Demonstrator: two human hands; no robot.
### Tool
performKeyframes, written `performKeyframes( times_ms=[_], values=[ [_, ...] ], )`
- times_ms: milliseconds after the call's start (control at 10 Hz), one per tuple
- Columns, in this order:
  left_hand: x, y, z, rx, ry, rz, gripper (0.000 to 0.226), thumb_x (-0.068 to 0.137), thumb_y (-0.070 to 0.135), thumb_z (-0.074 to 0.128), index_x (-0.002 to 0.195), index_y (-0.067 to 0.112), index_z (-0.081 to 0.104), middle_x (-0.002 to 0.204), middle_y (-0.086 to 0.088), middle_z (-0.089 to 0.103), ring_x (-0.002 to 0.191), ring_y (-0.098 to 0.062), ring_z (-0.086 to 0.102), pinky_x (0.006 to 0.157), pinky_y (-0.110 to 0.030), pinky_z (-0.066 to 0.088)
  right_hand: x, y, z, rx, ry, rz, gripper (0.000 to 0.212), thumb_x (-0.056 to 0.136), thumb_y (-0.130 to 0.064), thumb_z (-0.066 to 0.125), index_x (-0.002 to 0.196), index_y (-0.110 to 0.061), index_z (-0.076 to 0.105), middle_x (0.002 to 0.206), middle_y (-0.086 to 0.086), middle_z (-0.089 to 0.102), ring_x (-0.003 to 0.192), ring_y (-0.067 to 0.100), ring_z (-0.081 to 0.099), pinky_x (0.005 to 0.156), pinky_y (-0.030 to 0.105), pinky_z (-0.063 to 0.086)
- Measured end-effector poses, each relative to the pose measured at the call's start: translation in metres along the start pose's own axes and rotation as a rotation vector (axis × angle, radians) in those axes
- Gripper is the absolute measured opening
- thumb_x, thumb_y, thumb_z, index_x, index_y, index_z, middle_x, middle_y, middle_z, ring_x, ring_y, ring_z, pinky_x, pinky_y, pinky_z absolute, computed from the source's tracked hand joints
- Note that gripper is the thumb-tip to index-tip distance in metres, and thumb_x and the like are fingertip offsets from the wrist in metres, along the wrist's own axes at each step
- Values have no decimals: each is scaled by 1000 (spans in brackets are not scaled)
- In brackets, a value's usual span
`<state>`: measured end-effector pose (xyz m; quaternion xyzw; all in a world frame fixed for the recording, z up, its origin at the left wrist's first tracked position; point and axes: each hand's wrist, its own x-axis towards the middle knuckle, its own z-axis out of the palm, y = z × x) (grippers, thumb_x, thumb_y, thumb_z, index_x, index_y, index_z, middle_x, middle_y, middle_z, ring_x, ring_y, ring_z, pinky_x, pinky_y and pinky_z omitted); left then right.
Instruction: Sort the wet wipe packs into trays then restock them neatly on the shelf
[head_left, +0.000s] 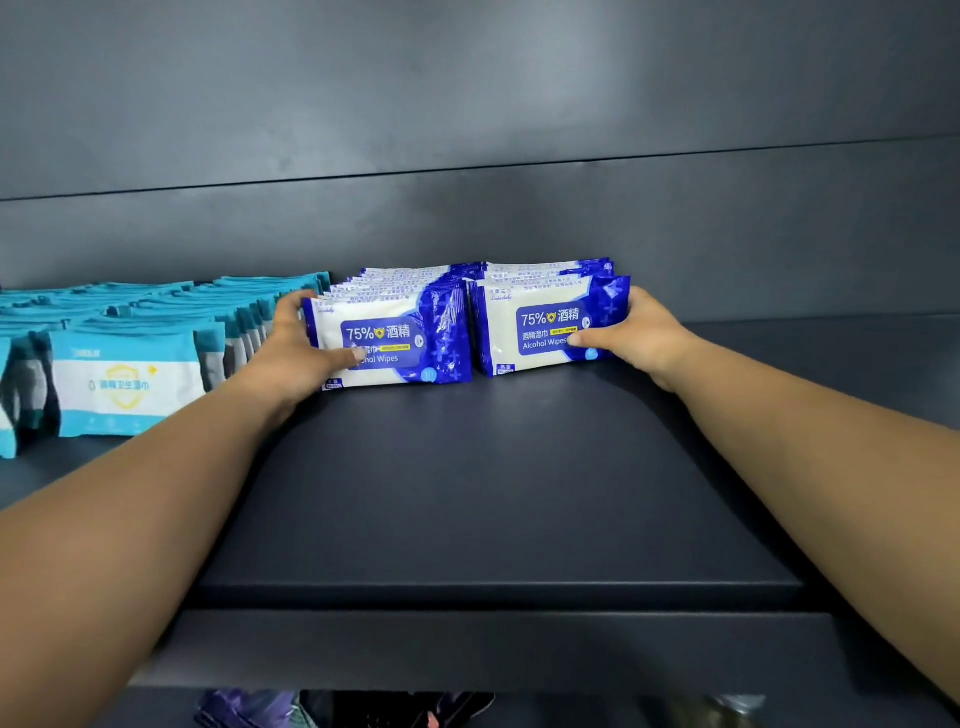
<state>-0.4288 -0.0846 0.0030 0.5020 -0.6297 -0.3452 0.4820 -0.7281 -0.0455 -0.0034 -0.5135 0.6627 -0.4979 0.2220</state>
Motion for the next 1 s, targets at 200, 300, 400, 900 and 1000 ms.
performKeyframes(
  times_ms=[200,300,400,900,1000],
  values=[
    [-6,3,0,117,-37,0,109,74,3,75,148,22,-2,139,-5,44,110,-15,49,97,-26,34,-7,-2,-2,-26,51,17,66,67,-16,82,121,-15,44,129,3,50,113,20,53,98,34,43],
    [-13,6,2,177,-66,-5,116,73,6,76,147,23,-10,144,-1,39,119,-16,44,89,-21,28,-12,-5,-3,-12,36,9,66,70,-10,80,122,-13,40,119,-4,49,105,15,52,90,27,42],
    [-16,5,1,213,-71,0,117,75,4,75,146,22,-16,144,0,38,119,-15,44,87,-18,26,-14,-6,-2,-36,28,10,69,71,-7,78,126,-12,37,117,-2,49,105,16,51,90,27,40],
    [-22,7,0,251,-37,-38,119,75,13,76,145,21,-19,144,-1,39,127,-18,42,97,-22,27,-16,-6,-4,-108,49,25,91,74,-17,77,143,-17,18,133,8,50,119,23,50,89,28,36],
    [-27,11,1,287,31,-18,113,77,16,74,146,21,-15,146,-7,36,130,-24,40,105,-29,27,-20,-10,-10,-136,117,55,90,76,-23,76,145,-14,18,141,11,42,125,26,45,98,33,37]
  ],
)
